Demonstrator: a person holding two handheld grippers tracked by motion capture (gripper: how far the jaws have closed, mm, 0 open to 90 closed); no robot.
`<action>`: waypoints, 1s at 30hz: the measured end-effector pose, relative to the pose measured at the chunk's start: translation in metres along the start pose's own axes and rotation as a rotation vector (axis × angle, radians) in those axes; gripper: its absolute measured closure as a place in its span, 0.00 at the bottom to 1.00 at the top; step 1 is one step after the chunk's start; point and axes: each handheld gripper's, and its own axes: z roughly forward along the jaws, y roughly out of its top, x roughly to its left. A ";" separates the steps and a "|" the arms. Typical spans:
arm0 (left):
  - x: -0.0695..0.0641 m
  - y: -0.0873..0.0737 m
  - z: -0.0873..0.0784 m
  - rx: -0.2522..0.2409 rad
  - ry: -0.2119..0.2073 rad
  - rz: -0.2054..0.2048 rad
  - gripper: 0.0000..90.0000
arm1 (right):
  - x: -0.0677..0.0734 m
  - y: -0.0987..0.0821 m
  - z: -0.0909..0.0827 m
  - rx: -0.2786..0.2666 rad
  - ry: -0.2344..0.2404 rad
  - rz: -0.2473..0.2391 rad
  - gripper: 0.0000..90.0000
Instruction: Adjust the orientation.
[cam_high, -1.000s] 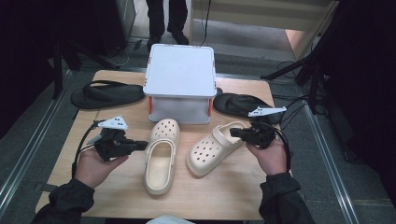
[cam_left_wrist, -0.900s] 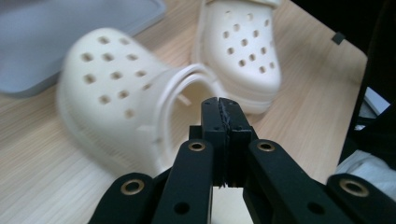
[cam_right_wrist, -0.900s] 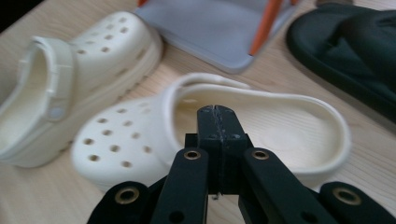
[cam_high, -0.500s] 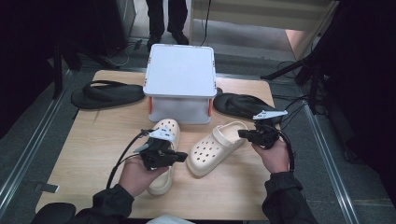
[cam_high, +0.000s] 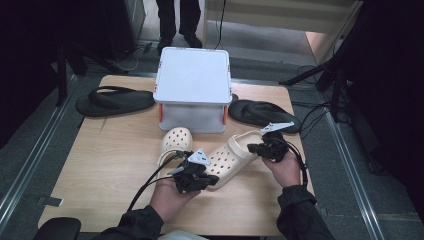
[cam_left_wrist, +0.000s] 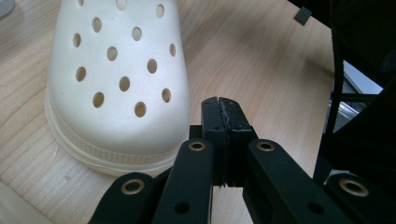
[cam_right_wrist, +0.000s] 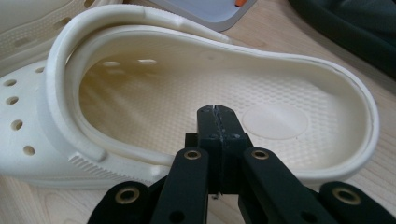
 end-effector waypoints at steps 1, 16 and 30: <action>0.000 0.000 0.001 0.002 0.002 -0.004 1.00 | 0.001 -0.001 -0.001 0.000 -0.003 -0.002 1.00; 0.012 -0.002 0.024 0.077 0.081 -0.020 1.00 | 0.026 -0.022 -0.011 -0.004 -0.001 -0.014 1.00; 0.024 0.005 0.024 0.061 0.131 -0.067 1.00 | 0.065 -0.022 -0.014 -0.021 0.069 -0.062 1.00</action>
